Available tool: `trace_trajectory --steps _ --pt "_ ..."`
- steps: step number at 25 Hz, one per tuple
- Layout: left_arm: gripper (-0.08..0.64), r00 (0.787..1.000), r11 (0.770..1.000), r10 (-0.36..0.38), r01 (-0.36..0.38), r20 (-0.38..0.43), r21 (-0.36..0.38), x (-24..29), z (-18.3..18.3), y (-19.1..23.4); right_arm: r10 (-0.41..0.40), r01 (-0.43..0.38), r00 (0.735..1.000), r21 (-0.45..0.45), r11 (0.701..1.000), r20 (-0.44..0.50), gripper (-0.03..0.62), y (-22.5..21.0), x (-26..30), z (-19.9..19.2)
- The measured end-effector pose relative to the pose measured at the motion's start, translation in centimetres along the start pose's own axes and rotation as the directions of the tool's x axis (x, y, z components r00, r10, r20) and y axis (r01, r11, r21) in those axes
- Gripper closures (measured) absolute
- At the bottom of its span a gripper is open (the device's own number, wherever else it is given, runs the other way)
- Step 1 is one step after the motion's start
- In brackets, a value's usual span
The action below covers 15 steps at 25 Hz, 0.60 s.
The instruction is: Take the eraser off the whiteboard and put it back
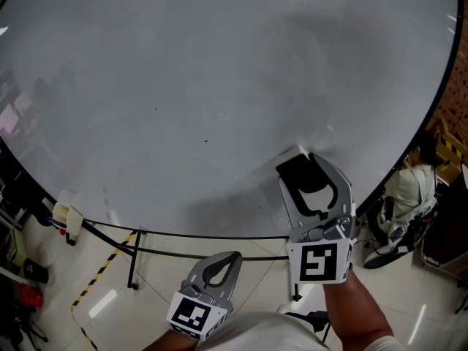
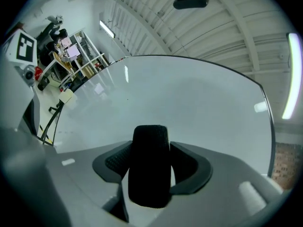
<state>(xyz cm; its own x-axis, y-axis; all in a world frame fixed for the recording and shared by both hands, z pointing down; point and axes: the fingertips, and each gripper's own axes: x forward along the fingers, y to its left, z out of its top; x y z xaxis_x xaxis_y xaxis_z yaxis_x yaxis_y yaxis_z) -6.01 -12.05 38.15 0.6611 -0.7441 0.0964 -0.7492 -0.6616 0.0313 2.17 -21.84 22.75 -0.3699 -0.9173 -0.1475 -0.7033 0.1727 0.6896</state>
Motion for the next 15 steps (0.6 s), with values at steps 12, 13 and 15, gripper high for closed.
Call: trace_trajectory --steps 12,13,15 --pt "0.545 0.999 0.998 -0.044 0.043 -0.009 -0.033 -0.4 -1.1 -1.0 0.023 -0.035 0.997 0.173 0.984 0.075 0.357 -0.2 -2.6 1.0" --pt "0.545 0.999 0.998 -0.05 0.05 -0.011 -0.031 -0.3 -1.1 -1.3 0.011 -0.03 0.996 0.215 0.976 0.09 0.357 -0.5 -3.0 1.2" --pt "0.545 0.998 0.997 -0.062 0.061 -0.016 -0.041 -0.2 -1.4 -1.9 0.013 -0.042 0.995 0.284 0.958 0.102 0.357 -0.9 -3.7 1.3"
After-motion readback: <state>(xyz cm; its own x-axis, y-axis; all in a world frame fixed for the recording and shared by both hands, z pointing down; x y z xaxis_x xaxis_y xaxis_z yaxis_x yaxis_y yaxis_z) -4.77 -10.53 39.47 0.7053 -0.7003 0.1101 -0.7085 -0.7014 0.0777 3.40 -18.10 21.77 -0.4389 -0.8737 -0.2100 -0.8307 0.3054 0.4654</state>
